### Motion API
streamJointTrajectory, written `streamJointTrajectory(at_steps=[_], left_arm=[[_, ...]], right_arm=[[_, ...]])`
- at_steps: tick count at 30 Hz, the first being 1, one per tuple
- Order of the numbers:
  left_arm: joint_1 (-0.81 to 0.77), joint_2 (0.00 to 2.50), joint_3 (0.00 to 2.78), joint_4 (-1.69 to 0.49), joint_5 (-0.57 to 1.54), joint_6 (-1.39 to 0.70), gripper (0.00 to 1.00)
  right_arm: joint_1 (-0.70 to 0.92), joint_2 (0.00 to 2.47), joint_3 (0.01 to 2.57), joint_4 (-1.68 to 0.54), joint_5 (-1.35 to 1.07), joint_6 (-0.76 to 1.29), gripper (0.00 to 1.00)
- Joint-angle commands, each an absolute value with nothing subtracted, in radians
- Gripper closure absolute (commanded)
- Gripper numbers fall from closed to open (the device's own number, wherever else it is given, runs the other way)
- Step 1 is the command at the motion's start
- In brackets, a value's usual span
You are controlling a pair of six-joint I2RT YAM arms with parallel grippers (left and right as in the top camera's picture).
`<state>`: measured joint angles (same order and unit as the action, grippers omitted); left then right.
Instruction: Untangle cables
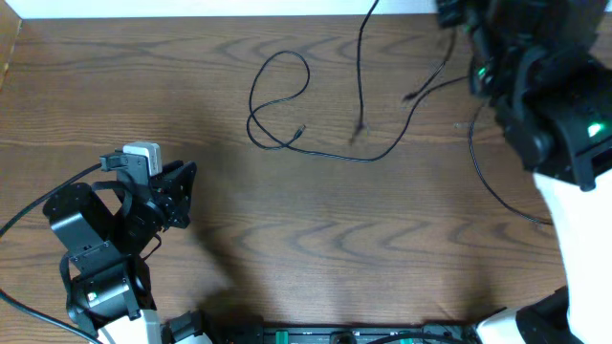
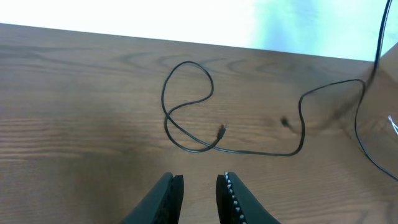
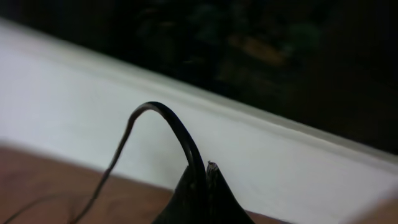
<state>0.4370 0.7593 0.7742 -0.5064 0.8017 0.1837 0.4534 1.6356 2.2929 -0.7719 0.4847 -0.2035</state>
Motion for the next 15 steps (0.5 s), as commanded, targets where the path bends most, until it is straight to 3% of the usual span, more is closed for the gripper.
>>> streamJointTrajectory(at_steps=[1, 15], left_arm=[[0.441, 0.757, 0.78, -0.509, 0.797, 0.182, 0.76], [0.441, 0.757, 0.78, -0.509, 0.797, 0.182, 0.76]], right_arm=[[0.341, 1.637, 2.291, -0.731, 0.614, -0.104, 0.99], [-0.165, 1.745, 2.292, -0.725, 0.594, -0.011, 0.99]])
